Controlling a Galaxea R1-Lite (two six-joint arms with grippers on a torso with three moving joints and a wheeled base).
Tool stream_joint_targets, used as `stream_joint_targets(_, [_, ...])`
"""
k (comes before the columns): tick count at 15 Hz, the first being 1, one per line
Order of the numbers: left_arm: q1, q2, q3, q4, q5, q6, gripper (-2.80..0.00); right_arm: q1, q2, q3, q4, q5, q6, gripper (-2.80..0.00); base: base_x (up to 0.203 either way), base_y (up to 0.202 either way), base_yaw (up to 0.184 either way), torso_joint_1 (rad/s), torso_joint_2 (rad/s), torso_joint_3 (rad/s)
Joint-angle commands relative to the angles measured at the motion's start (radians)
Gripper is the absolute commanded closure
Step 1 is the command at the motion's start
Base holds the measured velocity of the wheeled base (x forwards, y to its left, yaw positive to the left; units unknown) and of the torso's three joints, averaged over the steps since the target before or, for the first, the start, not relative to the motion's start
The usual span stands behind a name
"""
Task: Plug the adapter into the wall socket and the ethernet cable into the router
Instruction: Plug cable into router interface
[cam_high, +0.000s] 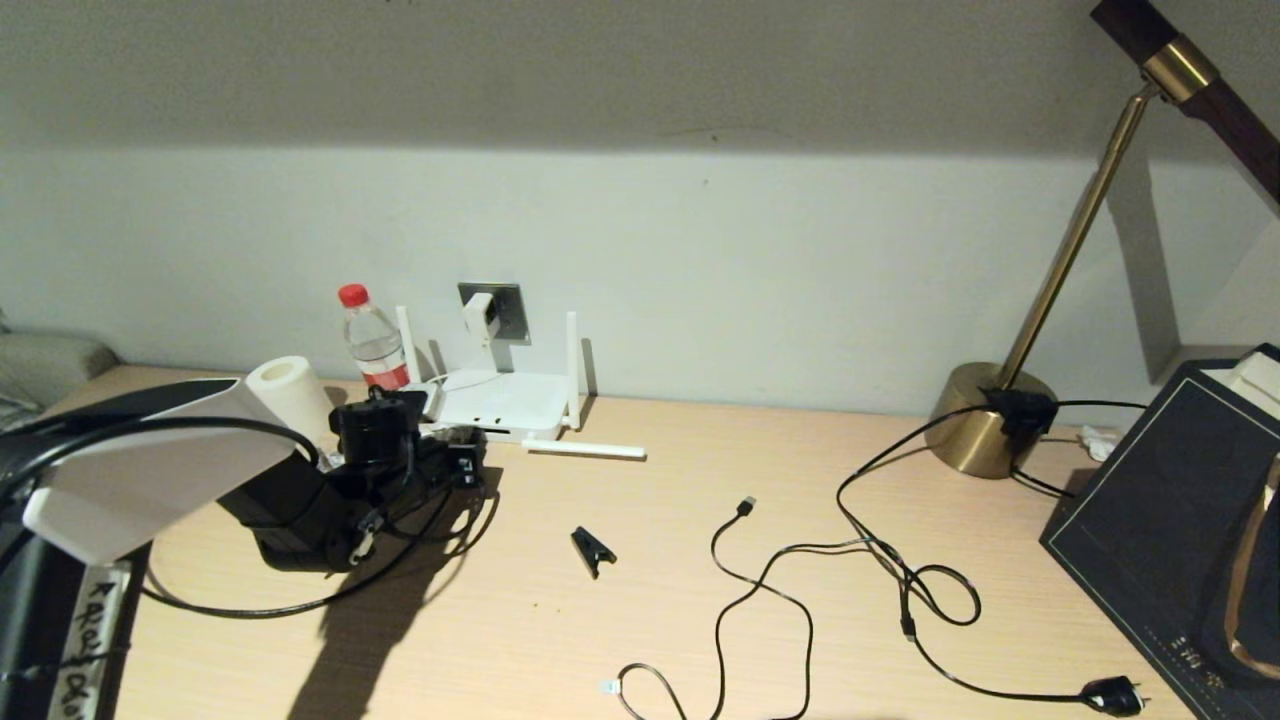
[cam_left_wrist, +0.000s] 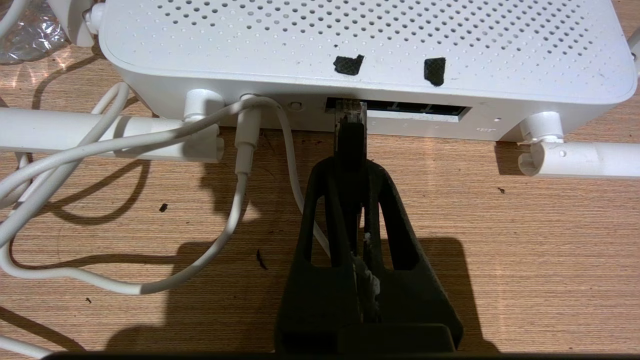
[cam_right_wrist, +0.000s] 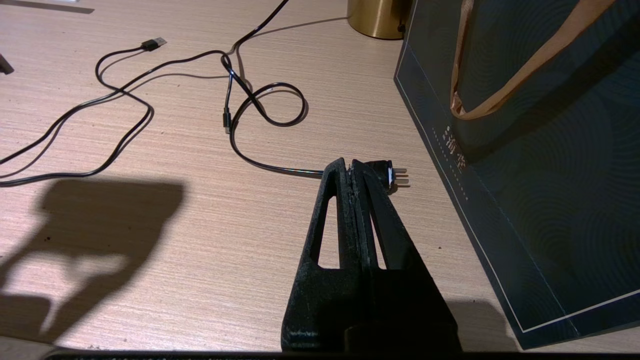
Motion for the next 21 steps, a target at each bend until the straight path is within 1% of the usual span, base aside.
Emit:
stream_joint_targets(1, [0.0, 0.001, -0.002, -0.005, 0.0, 0.0, 0.0, 0.0, 0.001, 0.0, 0.001, 0.0, 0.0, 0.0, 0.0, 0.0, 0.0, 0.0, 0.0, 0.0])
stream_joint_targets(21, [0.005, 0.006, -0.004, -0.006, 0.0, 0.0, 0.0, 0.0, 0.001, 0.0, 0.001, 0.001, 0.0, 0.0, 0.0, 0.0, 0.0, 0.0, 0.0, 0.0])
